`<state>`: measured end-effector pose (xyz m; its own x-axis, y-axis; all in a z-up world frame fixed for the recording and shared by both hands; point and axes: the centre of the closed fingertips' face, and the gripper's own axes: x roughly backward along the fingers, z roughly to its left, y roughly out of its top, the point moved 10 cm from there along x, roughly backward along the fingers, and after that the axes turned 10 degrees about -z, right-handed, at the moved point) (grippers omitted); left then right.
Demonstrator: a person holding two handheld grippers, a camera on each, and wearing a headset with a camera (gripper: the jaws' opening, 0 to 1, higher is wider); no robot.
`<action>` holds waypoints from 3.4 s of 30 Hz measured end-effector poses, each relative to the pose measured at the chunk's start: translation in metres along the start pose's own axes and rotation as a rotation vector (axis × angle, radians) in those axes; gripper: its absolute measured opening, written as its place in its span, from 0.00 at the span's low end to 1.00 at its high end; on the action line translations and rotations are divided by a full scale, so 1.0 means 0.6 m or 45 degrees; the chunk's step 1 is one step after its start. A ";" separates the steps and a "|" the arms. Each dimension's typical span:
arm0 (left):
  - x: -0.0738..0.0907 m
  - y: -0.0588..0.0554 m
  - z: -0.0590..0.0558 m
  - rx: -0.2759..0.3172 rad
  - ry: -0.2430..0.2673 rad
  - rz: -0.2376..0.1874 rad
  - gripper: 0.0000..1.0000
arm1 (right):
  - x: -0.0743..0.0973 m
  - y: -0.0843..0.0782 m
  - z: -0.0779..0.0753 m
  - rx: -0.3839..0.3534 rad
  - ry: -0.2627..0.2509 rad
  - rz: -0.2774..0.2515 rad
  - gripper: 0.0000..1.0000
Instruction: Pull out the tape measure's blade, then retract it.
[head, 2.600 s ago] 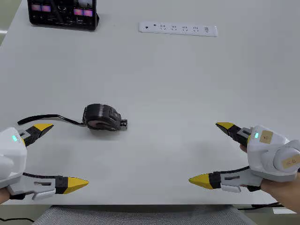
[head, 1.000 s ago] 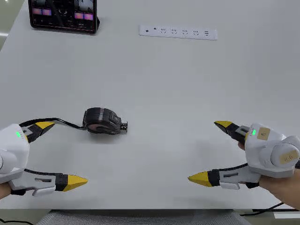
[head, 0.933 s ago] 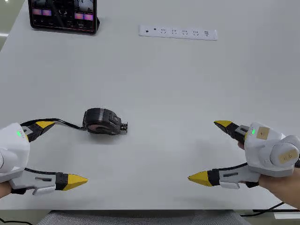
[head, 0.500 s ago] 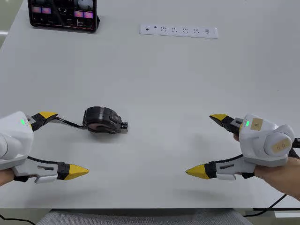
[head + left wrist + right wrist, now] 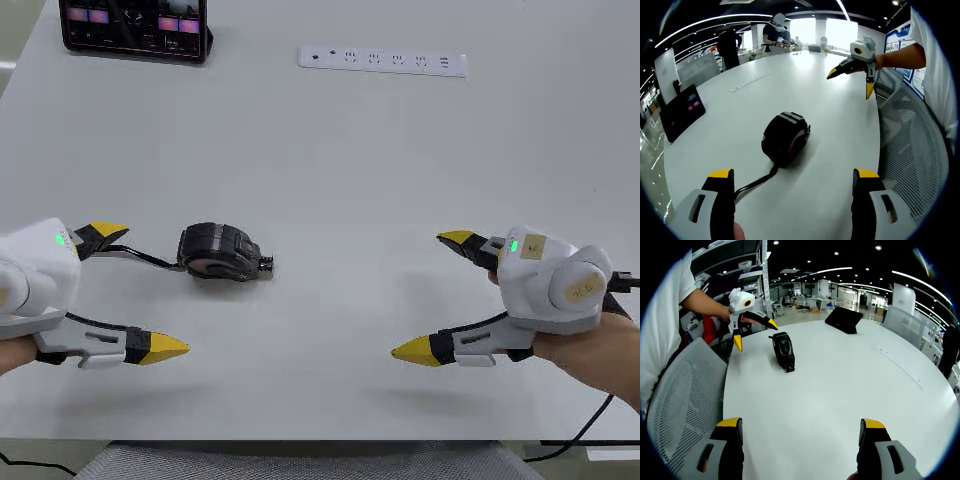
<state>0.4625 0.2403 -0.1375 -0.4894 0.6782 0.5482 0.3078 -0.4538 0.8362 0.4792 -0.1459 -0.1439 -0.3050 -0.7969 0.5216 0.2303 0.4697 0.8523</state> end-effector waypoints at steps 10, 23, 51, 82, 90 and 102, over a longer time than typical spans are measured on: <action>-0.014 0.009 0.012 -0.039 -0.009 0.022 0.96 | -0.016 0.012 -0.007 0.029 0.029 0.003 0.94; -0.038 0.012 0.022 -0.070 -0.052 0.062 0.93 | -0.035 0.025 -0.015 0.046 0.059 0.008 0.91; -0.086 0.014 0.045 -0.110 -0.169 0.164 0.67 | -0.076 0.029 -0.029 0.044 0.115 0.004 0.89; -0.118 0.031 0.057 -0.211 -0.252 0.231 0.34 | -0.098 0.032 -0.033 0.038 0.133 -0.010 0.88; -0.122 0.031 0.054 -0.245 -0.285 0.250 0.30 | -0.099 0.030 -0.033 0.038 0.135 -0.010 0.88; -0.124 0.033 0.054 -0.280 -0.304 0.288 0.29 | -0.107 0.029 -0.032 0.029 0.153 -0.020 0.84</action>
<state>0.5315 0.1996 -0.1610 -0.2181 0.6506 0.7274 0.1915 -0.7024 0.6856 0.5207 -0.0940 -0.1631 -0.1949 -0.8435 0.5006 0.2051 0.4641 0.8617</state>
